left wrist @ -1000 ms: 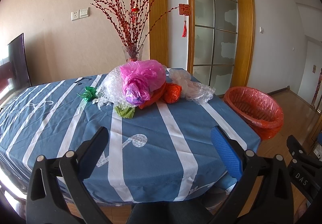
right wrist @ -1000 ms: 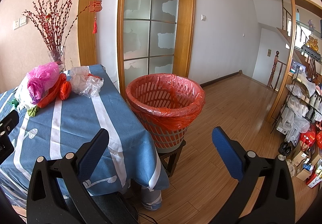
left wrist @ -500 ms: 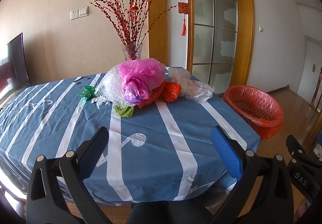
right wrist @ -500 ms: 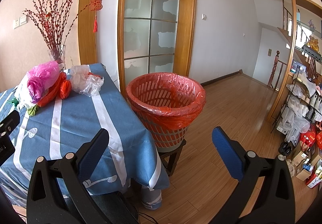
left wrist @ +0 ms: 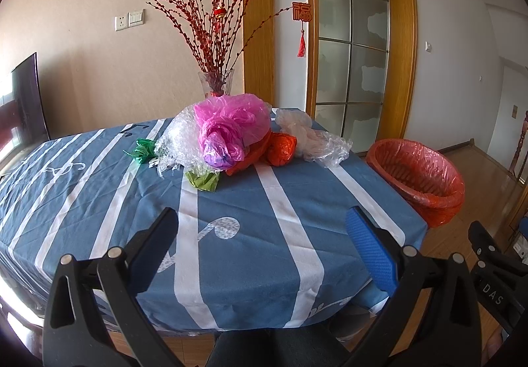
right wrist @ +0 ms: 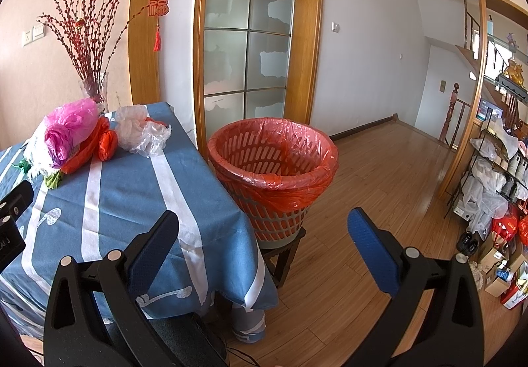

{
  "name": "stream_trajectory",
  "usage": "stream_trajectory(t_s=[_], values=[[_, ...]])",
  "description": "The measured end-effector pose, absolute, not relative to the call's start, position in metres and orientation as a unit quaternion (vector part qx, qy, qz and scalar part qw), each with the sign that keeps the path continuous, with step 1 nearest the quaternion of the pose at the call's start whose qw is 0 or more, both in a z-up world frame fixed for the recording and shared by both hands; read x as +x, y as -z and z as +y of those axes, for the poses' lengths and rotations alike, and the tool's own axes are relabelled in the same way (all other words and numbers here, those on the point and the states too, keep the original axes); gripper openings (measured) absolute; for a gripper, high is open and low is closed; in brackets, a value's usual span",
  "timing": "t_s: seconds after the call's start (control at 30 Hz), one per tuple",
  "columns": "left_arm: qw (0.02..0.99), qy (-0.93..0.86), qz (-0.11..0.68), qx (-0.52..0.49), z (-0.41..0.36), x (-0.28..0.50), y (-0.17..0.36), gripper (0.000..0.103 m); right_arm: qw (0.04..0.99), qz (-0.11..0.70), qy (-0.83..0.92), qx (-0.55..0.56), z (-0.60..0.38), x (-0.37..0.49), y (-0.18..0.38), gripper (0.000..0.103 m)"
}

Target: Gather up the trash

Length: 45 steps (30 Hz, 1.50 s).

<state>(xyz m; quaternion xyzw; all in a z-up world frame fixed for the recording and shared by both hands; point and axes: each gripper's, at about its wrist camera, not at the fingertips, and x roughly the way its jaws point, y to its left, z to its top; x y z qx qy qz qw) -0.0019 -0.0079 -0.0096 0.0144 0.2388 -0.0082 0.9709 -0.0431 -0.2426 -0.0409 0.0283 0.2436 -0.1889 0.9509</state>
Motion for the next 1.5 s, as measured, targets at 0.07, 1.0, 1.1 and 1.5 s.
stream_trajectory(t_s=[0.07, 1.0, 1.1, 1.5], values=[[0.971, 0.008, 0.240, 0.014, -0.007, -0.001, 0.011, 0.099, 0.951, 0.244, 0.189, 0.028, -0.242, -0.044, 0.041, 0.101], [0.961, 0.001, 0.277, 0.006, 0.006, 0.023, 0.022, 0.099, 0.949, 0.264, 0.169, 0.045, -0.246, -0.018, 0.045, 0.101], [0.957, -0.009, 0.289, 0.005, 0.013, 0.033, 0.027, 0.099, 0.949, 0.270, 0.155, 0.049, -0.244, -0.007, 0.045, 0.101], [0.949, -0.040, 0.312, -0.037, 0.063, 0.075, 0.036, 0.099, 0.949, 0.301, 0.077, 0.045, -0.216, 0.066, 0.038, 0.101]])
